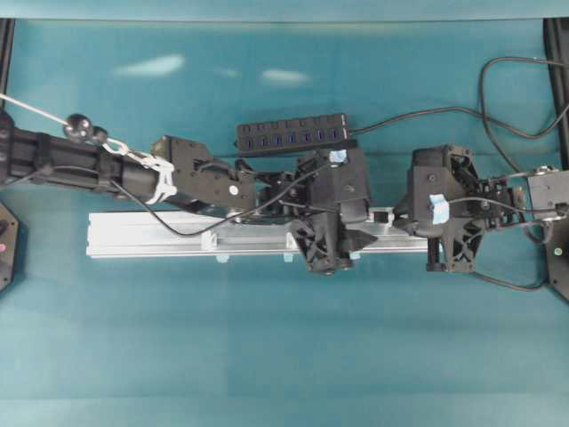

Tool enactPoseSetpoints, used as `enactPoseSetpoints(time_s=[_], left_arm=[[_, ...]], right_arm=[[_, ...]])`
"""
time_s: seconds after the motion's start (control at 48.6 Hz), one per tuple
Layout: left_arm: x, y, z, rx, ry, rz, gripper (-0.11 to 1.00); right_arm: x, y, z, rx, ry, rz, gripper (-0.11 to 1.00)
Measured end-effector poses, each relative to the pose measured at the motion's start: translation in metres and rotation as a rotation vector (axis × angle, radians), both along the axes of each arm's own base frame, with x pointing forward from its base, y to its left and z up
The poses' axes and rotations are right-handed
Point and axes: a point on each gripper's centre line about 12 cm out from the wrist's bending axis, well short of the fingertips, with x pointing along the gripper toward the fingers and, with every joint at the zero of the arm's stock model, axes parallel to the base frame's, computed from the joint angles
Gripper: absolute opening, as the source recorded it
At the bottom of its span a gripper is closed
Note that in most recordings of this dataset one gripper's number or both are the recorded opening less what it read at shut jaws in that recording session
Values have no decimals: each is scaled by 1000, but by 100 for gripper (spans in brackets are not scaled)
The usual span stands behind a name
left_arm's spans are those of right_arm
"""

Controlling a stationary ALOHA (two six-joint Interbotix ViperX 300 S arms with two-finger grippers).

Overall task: Pass the USB cable through three rings with both arms.
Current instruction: 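Bring the left gripper over and push the plug through the ring, then grasp the plug with the left gripper beyond the ring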

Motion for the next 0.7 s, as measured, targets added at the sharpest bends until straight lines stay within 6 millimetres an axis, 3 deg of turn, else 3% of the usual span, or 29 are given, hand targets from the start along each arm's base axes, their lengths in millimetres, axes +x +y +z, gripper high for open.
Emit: enactPoseSetpoints(time_s=[0.185, 0.37, 0.494, 0.617, 0.7], left_arm=[[4, 0, 1, 0, -8, 0, 75], [4, 1, 1, 3, -6, 0, 62], [4, 1, 1, 7, -6, -3, 48], [4, 1, 1, 38, -4, -23, 24], [4, 0, 1, 59, -1, -39, 22]], right_arm=[[0, 0, 0, 0, 0, 0, -6], [0, 0, 0, 0, 0, 2, -6], [0, 1, 0, 2, -3, 1, -6], [1, 1, 0, 2, -4, 2, -6], [1, 1, 0, 3, -4, 2, -6]])
